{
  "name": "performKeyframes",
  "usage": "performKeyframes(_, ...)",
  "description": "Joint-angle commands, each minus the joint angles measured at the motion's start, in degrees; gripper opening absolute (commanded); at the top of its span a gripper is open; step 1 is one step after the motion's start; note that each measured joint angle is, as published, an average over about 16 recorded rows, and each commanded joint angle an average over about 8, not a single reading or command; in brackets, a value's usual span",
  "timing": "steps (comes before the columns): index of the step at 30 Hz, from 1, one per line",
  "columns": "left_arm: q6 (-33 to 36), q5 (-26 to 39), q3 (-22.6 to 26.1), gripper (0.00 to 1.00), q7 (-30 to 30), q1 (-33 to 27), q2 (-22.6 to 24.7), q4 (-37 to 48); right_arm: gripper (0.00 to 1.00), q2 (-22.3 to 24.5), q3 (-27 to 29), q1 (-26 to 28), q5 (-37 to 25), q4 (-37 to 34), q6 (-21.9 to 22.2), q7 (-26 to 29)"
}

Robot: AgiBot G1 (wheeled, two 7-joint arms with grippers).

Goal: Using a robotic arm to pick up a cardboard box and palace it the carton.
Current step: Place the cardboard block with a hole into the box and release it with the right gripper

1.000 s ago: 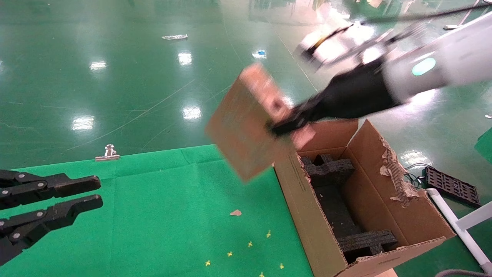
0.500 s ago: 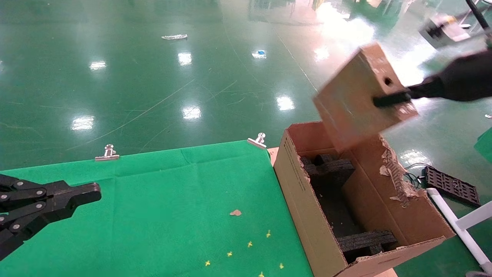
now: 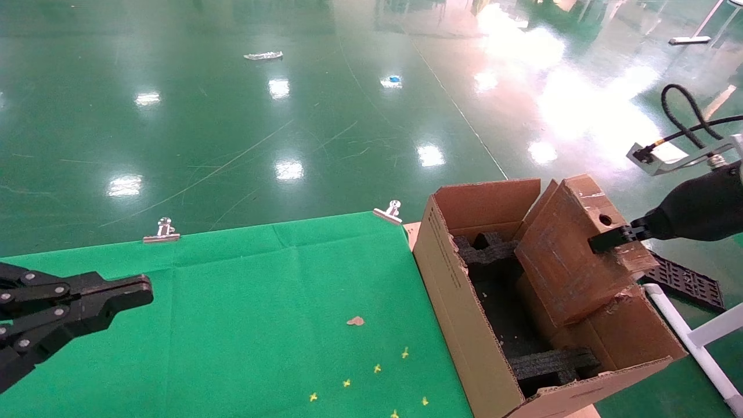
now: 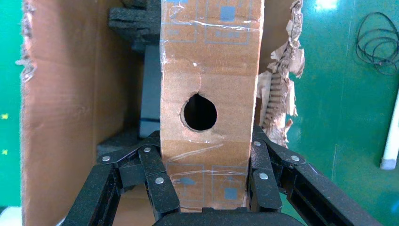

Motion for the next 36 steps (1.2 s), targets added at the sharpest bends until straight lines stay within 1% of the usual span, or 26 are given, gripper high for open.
performKeyframes(1,0.0,0.0,0.01,1.0,0.0,0.0,0.0,0.0,0.0,-0.92,-0.43,-1.23,-0.02,-1.74,0.42,0.11)
performKeyframes(8,-0.01,-0.02,0.03,1.0,0.02,-0.01,-0.01,0.0,0.0,-4.34,-2.04,-4.33,-1.72,-6.48,1.55,1.35)
performKeyframes(15,-0.02,-0.04,0.06,1.0,0.03,-0.01,-0.02,0.0,0.0,-6.35,-2.78,-8.72,-1.52,-8.57,4.1,2.56)
performKeyframes(21,-0.03,-0.05,0.08,1.0,0.04,-0.02,-0.03,0.0,0.0,-7.99,-2.99,-15.83,0.14,-10.51,9.31,3.46)
performKeyframes(26,-0.04,-0.07,0.09,1.0,0.05,-0.02,-0.04,0.0,0.0,-8.99,-2.36,-22.14,2.88,-12.12,13.97,3.22)
performKeyframes(33,-0.05,-0.08,0.12,1.0,0.06,-0.03,-0.05,0.0,0.0,-9.82,-1.01,-27.49,6.24,-14.51,18.37,1.17)
performKeyframes(34,-0.05,-0.08,0.12,1.0,0.06,-0.03,-0.05,0.0,0.07,-9.86,-0.83,-27.93,6.59,-14.82,18.78,0.69)
performKeyframes(36,-0.06,-0.09,0.13,1.0,0.06,-0.03,-0.05,0.0,0.32,-9.89,-0.47,-28.44,7.16,-15.37,19.42,-0.37)
